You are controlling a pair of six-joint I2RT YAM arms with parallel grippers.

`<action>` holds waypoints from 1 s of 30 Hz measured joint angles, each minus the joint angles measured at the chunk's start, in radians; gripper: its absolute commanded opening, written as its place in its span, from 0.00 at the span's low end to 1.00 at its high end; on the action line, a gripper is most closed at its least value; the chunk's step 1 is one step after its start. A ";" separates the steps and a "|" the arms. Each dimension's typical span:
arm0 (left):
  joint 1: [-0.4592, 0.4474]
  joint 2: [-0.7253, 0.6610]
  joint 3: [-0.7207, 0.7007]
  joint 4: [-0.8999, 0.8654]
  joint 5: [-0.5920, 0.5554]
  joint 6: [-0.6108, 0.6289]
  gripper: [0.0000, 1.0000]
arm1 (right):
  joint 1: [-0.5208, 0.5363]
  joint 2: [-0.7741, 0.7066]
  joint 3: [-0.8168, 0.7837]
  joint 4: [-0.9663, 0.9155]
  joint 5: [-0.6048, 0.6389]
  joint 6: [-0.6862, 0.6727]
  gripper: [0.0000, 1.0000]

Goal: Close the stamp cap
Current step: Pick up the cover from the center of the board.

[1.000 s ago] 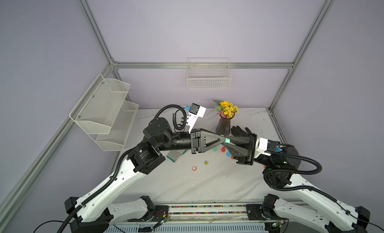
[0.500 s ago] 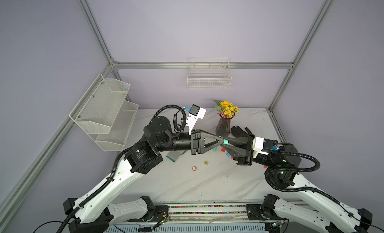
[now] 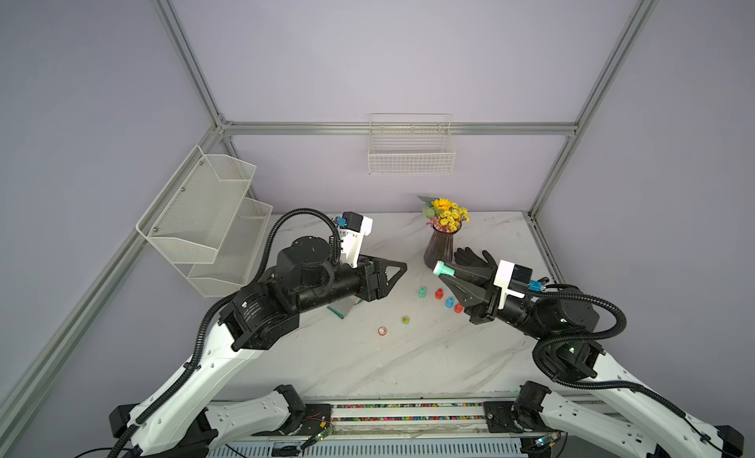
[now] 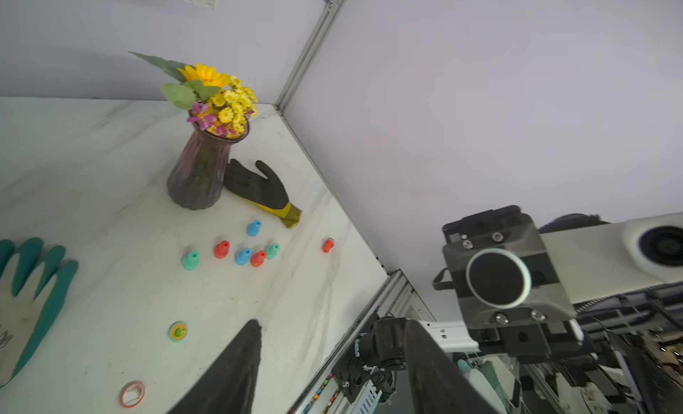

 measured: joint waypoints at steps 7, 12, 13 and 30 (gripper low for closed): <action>0.000 0.127 -0.089 -0.099 -0.143 0.044 0.58 | 0.000 -0.011 0.005 -0.220 0.213 0.008 0.00; 0.000 0.267 -0.167 -0.104 -0.153 0.054 0.57 | 0.001 -0.009 0.005 -0.320 0.348 0.043 0.00; 0.000 0.296 -0.179 -0.098 -0.153 0.055 0.57 | 0.001 -0.006 0.005 -0.342 0.390 0.063 0.00; -0.007 0.830 -0.085 -0.075 -0.070 0.103 0.46 | -0.020 0.090 -0.009 -0.594 0.768 0.288 0.00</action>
